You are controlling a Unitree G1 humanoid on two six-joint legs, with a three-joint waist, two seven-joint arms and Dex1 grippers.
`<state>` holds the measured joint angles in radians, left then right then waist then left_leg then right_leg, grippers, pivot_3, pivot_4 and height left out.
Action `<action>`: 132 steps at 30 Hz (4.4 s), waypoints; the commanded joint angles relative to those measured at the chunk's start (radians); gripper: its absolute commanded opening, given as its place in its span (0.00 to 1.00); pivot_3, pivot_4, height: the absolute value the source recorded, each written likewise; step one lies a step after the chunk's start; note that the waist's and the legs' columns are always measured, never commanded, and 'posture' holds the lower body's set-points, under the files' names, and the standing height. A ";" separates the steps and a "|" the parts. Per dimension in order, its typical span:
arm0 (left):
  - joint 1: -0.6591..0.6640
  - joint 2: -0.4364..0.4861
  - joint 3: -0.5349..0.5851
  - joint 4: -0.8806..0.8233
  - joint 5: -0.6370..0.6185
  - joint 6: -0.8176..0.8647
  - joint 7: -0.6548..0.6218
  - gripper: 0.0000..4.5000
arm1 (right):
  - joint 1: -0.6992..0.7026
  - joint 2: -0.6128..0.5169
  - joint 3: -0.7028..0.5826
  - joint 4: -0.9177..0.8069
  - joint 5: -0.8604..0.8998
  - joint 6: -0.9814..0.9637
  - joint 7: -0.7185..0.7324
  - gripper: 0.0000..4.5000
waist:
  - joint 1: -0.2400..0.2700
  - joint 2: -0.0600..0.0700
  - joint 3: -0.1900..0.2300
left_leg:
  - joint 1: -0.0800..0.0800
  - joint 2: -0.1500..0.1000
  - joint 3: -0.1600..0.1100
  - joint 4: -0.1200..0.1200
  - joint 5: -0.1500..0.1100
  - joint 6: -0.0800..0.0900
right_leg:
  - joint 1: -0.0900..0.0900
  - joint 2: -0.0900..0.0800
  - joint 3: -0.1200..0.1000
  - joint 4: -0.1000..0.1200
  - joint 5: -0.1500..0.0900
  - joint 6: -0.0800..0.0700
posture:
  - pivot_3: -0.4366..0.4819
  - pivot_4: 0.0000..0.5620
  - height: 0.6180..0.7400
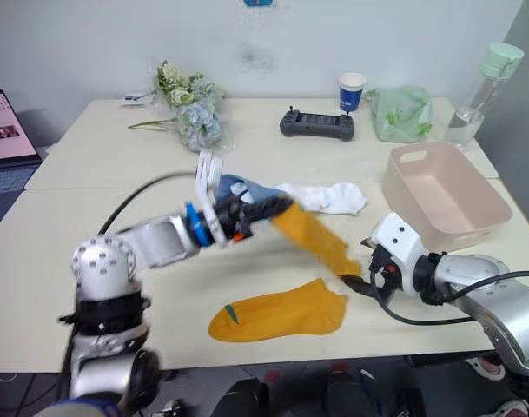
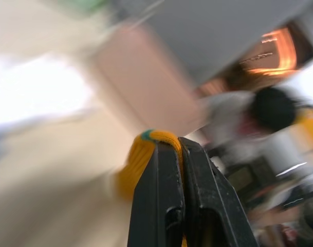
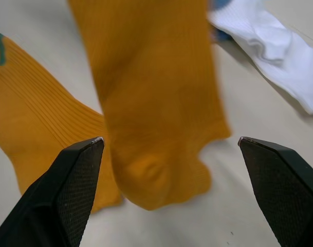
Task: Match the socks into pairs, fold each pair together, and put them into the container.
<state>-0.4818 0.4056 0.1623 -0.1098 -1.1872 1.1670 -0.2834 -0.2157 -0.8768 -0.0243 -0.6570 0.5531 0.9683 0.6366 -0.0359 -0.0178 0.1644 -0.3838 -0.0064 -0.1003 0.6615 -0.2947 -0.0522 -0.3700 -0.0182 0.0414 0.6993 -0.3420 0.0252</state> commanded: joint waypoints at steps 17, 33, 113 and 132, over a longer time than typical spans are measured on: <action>0.149 0.090 -0.059 0.065 0.325 -0.208 -0.310 0.00 | -0.069 0.362 0.070 0.199 -0.084 0.130 -0.283 0.96 | 0.006 -0.001 0.000 | -0.003 -0.001 -0.002 0.000 0.000 0.000 | -0.001 -0.002 -0.002 -0.001 0.000 0.000 | 0.48 0.27 1.00; 0.136 0.055 -0.021 0.064 0.371 -0.218 -0.274 0.00 | -0.092 0.343 0.126 0.211 -0.140 0.029 -0.229 0.00 | 0.004 -0.001 0.000 | -0.003 -0.001 -0.003 0.001 0.000 0.000 | -0.001 -0.002 -0.002 -0.001 0.000 0.000 | 0.48 0.27 1.00; 0.587 0.208 -0.109 -0.368 0.470 -0.311 -0.381 0.00 | 0.163 0.220 0.094 -0.090 0.040 0.086 -0.182 0.00 | 0.010 0.007 -0.004 | 0.004 -0.001 -0.006 -0.001 -0.005 0.009 | 0.013 -0.003 -0.005 -0.010 0.000 0.000 | 0.48 0.27 1.00; 0.386 0.219 -0.131 -0.210 0.531 -0.295 -0.396 0.00 | 0.107 0.308 0.091 0.005 -0.014 0.102 -0.255 0.00 | 0.006 0.007 -0.004 | 0.004 -0.001 -0.006 -0.001 -0.005 0.009 | 0.012 -0.002 -0.005 -0.010 0.000 0.000 | 0.48 0.27 1.00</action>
<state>-0.0839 0.6267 0.0230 -0.3075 -0.6583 0.8850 -0.6741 -0.0957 -0.5692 0.0738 -0.6348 0.5397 1.0736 0.3869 -0.0294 -0.0108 0.1603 -0.3797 -0.0076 -0.1067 0.6606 -0.2999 -0.0435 -0.3584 -0.0204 0.0360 0.6897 -0.3422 0.0255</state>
